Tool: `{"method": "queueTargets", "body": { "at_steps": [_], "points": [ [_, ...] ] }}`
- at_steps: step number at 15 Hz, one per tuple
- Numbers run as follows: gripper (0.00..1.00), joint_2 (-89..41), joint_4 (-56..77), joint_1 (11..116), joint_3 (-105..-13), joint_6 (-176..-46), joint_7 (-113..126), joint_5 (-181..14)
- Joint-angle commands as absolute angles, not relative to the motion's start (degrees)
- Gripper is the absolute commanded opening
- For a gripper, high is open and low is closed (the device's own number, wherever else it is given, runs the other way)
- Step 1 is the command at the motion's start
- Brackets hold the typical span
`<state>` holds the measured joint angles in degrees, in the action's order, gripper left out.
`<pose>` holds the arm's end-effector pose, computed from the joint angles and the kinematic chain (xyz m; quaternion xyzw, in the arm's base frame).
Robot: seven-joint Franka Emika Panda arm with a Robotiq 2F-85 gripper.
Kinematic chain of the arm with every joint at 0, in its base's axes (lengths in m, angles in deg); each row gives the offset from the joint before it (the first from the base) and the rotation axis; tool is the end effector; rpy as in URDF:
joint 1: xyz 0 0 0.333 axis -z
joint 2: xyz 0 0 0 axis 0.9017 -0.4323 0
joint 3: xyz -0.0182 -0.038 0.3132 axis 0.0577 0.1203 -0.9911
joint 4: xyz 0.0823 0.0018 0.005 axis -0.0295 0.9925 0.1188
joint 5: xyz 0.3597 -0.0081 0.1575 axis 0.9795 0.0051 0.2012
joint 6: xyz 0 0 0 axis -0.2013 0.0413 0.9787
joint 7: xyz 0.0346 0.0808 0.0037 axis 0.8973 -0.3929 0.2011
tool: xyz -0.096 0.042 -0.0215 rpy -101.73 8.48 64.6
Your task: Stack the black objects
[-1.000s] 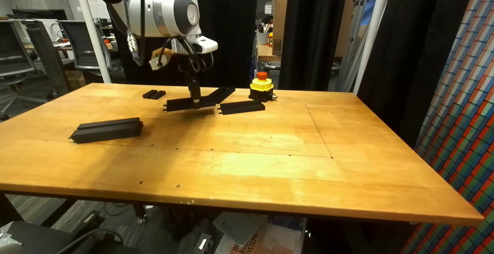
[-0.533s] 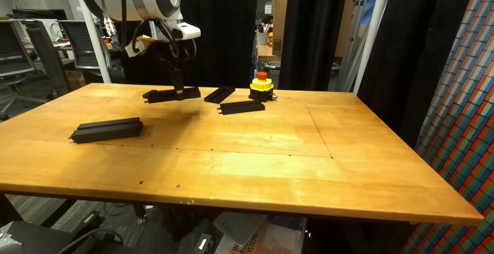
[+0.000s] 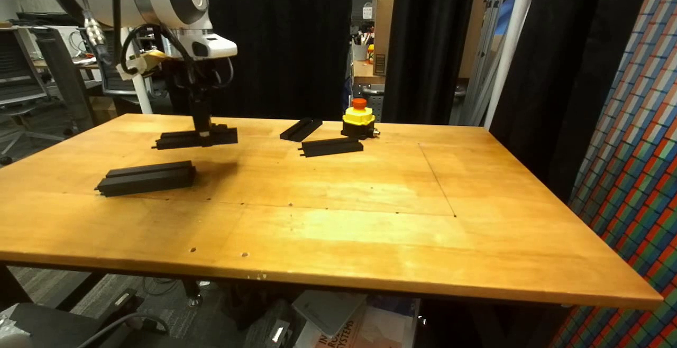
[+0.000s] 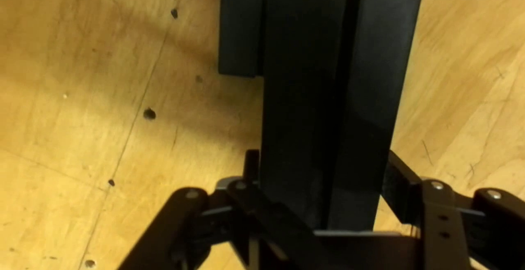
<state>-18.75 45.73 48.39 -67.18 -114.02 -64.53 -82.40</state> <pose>0.5096 0.1881 0.2852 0.8906 -0.4547 -0.0042 0.0094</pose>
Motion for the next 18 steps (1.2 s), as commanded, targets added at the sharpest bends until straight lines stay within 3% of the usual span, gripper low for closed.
{"method": "queueTargets", "body": {
  "at_steps": [1, 18],
  "points": [
    [0.46, -16.3, 49.1, 48.8, -69.9, -115.3, -65.0, -79.2],
    [0.46, -16.5, 54.9, 44.4, -72.2, -124.0, -78.2, -85.7]
  ]
}}
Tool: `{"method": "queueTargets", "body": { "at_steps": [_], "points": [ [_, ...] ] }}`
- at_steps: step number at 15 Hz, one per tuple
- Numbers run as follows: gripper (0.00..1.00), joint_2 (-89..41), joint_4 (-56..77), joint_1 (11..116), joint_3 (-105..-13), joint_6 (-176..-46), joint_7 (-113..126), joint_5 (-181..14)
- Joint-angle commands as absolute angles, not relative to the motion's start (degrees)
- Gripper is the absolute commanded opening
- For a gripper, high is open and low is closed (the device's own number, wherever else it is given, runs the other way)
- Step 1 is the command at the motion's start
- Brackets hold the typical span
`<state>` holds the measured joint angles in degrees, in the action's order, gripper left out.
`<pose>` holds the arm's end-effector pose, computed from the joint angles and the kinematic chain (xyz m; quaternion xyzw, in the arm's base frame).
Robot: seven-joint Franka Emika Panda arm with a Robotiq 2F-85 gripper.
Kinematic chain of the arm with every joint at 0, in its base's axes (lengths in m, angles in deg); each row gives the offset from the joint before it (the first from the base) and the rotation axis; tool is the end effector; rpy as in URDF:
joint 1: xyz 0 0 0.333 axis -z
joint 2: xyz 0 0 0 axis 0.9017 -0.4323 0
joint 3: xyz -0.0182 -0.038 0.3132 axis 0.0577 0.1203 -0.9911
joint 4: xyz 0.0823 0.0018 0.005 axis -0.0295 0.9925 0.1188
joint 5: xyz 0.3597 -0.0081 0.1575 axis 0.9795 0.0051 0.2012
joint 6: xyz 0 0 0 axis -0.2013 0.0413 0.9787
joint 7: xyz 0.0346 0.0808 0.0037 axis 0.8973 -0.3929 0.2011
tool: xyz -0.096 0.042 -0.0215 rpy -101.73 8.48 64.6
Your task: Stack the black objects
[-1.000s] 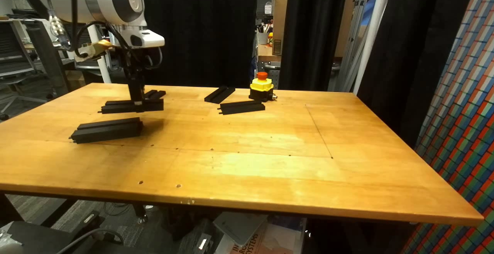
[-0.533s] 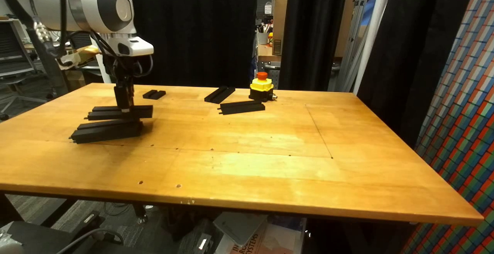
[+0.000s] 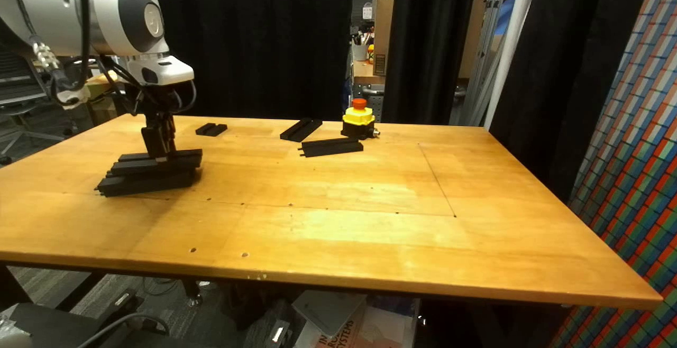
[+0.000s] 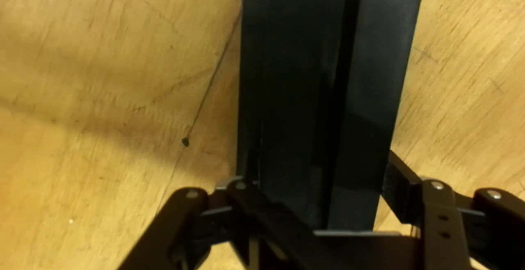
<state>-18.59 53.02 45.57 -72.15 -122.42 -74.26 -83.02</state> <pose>0.4523 0.2431 0.2512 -0.8851 0.4654 0.0016 0.0039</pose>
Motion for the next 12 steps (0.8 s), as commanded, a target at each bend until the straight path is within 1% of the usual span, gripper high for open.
{"method": "queueTargets", "body": {
  "at_steps": [1, 6, 12],
  "points": [
    [0.46, -16.3, 55.1, 44.1, -72.2, -124.0, -79.2, -86.5],
    [0.46, -15.9, 55.7, 43.3, -72.5, -124.3, -82.6, -89.0],
    [0.46, -15.4, 56.4, 44.0, -73.6, -124.8, -80.6, -86.6]
  ]
}}
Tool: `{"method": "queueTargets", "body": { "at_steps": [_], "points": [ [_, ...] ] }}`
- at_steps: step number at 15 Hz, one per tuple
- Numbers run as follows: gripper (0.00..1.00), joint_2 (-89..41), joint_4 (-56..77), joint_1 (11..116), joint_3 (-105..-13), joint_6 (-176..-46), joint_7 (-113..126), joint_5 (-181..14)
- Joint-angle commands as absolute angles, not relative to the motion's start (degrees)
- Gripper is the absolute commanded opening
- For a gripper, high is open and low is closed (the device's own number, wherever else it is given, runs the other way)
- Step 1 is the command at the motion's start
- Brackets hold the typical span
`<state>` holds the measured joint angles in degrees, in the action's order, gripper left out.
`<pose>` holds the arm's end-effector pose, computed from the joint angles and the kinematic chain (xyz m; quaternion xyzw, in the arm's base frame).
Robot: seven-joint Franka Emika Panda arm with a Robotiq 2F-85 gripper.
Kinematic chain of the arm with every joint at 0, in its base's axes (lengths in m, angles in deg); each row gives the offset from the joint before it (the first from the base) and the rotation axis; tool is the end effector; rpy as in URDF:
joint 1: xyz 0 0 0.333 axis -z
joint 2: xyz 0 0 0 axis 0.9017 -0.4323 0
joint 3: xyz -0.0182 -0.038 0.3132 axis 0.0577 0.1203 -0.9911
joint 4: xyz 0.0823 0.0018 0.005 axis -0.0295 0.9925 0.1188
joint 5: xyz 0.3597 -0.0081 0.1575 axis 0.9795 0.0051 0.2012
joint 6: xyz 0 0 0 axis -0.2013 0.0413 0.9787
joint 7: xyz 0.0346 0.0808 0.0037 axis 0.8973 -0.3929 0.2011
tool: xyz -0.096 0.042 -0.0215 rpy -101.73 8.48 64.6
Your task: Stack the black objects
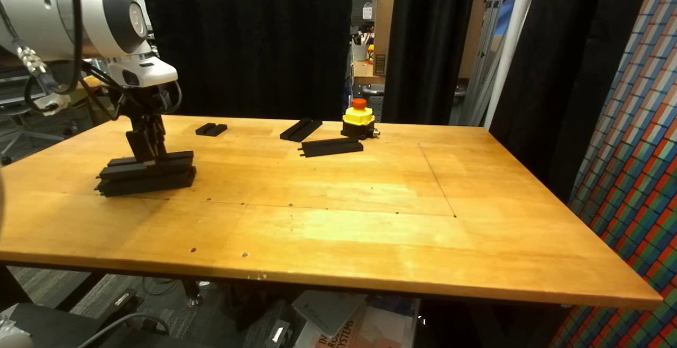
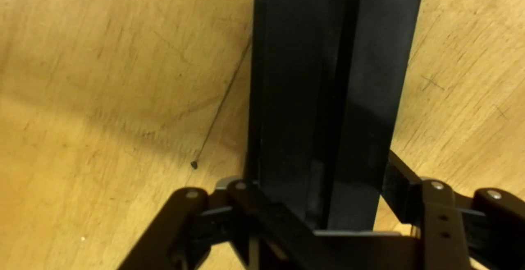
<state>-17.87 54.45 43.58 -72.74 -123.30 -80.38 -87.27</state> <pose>0.4344 0.2609 0.2497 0.8851 -0.4651 0.0169 0.0043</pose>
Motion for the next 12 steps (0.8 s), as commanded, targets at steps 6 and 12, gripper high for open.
{"method": "queueTargets", "body": {
  "at_steps": [6, 12],
  "points": [
    [0.46, -15.3, 56.8, 44.3, -74.1, -125.5, -79.9, -85.2],
    [0.46, -14.9, 57.7, 44.5, -74.2, -126.2, -79.6, -83.6]
  ]
}}
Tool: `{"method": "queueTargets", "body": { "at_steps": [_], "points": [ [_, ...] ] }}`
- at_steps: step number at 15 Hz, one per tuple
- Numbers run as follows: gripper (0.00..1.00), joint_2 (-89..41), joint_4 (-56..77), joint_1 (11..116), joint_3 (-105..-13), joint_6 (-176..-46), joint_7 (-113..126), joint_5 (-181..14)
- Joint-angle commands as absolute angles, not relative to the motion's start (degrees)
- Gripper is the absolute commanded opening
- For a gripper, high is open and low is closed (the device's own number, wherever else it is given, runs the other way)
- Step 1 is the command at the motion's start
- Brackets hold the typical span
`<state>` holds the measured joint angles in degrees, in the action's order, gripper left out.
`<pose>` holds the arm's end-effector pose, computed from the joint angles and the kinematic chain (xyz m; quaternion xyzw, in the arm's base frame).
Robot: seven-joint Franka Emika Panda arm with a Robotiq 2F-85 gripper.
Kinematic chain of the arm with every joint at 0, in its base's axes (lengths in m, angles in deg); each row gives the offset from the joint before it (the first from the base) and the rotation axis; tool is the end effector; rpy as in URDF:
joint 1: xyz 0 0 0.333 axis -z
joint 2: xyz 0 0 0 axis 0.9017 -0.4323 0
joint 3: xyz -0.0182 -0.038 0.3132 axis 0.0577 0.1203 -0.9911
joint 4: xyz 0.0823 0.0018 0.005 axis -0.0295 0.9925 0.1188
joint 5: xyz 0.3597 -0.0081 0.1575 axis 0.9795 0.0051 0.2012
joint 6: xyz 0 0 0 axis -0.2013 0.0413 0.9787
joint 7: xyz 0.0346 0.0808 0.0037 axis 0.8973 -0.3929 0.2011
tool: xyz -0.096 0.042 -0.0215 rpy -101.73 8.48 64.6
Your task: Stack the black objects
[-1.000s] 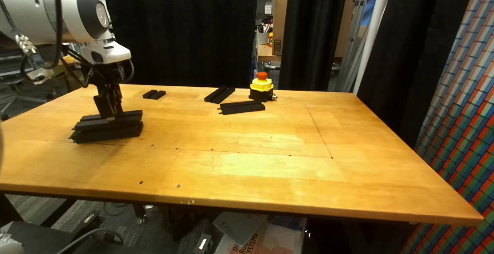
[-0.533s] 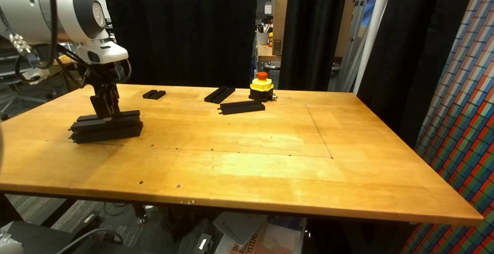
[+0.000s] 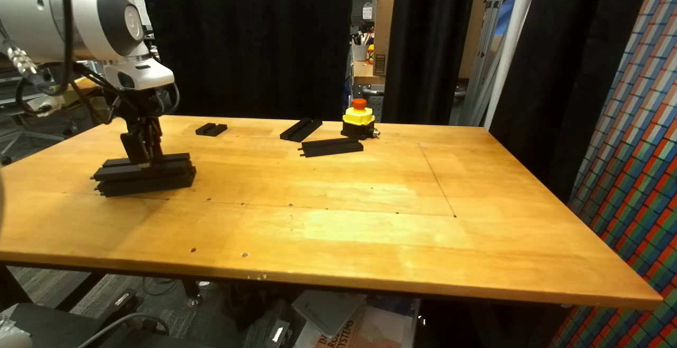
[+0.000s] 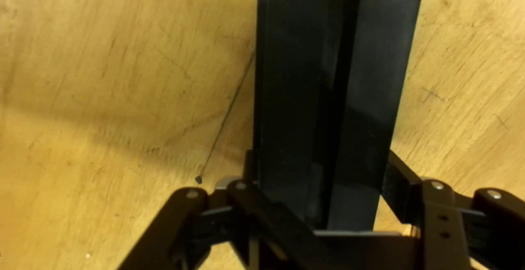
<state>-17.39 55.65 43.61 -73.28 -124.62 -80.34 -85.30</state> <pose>0.4280 0.2621 0.2484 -0.8809 0.4732 -0.0104 0.0052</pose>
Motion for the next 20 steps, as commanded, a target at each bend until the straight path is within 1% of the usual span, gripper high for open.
{"method": "queueTargets", "body": {
  "at_steps": [1, 20],
  "points": [
    [0.46, -14.8, 57.9, 44.5, -74.2, -126.2, -79.5, -83.3],
    [0.46, -15.2, 57.9, 45.2, -74.4, -127.6, -74.3, -80.6]
  ]
}}
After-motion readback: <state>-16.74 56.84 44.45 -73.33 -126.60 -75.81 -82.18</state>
